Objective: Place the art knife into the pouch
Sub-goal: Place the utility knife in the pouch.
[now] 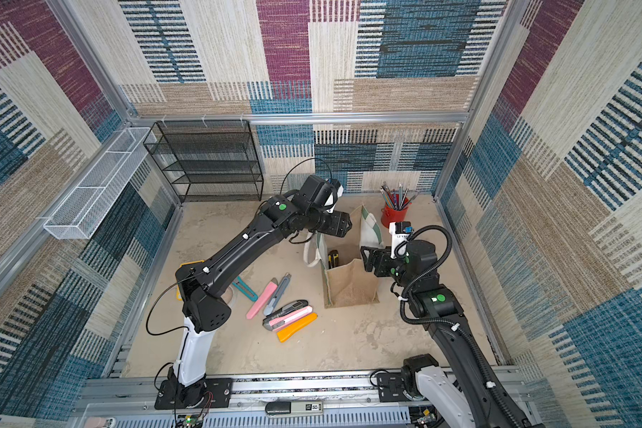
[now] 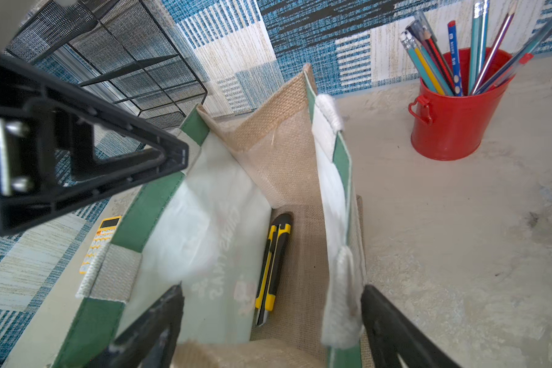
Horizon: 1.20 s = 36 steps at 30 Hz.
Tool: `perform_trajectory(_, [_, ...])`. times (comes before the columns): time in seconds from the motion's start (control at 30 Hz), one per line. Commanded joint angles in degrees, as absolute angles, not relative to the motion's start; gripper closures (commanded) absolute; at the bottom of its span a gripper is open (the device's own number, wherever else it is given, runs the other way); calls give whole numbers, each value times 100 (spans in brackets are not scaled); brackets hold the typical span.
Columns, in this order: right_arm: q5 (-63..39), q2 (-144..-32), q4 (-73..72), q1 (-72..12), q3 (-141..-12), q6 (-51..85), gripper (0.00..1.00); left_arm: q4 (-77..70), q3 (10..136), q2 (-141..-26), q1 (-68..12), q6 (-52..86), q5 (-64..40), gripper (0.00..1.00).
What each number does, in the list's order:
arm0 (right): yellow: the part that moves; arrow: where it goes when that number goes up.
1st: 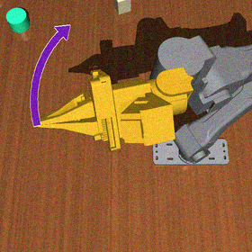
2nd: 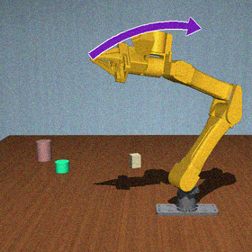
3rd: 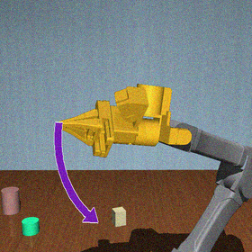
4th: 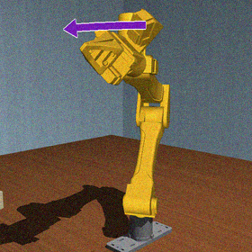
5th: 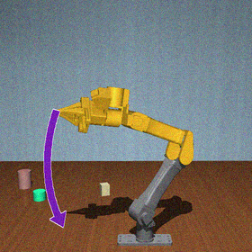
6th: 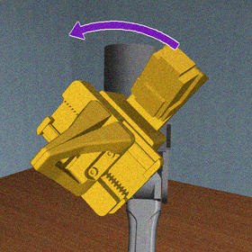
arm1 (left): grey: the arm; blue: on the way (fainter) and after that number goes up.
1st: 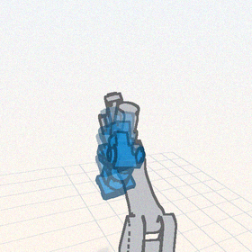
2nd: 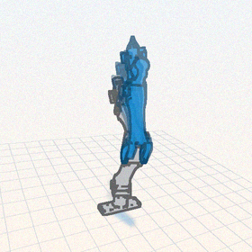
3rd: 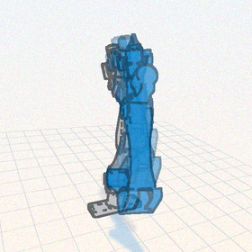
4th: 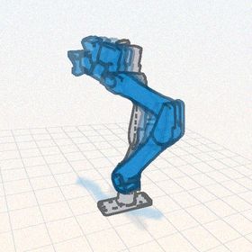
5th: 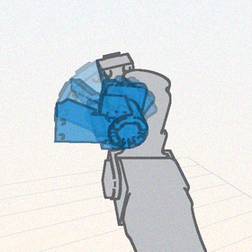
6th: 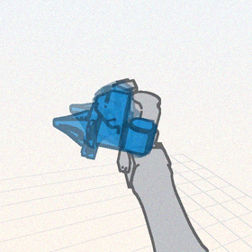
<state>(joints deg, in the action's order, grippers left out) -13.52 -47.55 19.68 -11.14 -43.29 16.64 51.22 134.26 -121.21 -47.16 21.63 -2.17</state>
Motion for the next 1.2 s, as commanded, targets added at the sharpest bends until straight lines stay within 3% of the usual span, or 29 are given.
perform_trajectory(0.0, [-1510, -4755, 1969, -1116, -4402, 1655, 12, 5124, 13333, -11940, -4711, 1782, -41, 25])
perform_trajectory(0.2, [-1802, -4773, 1970, -1116, -4446, 1622, 11, 5126, 12683, -11215, -4702, 1468, 405, 22])
perform_trajectory(0.6, [-1587, -4902, 1863, -1116, -4500, 1562, 11, 5128, 9757, -8765, -4682, 1717, 1465, 19])
perform_trajectory(0.97, [-1577, -4939, 1767, -1116, -4443, 1601, 11, 5276, 7510, -7355, -4573, 2197, 1606, 28])
perform_trajectory(1.17, [-1494, -4965, 1750, -1116, -4440, 1592, 11, 5279, 6659, -7242, -4254, 2650, 1169, 41])
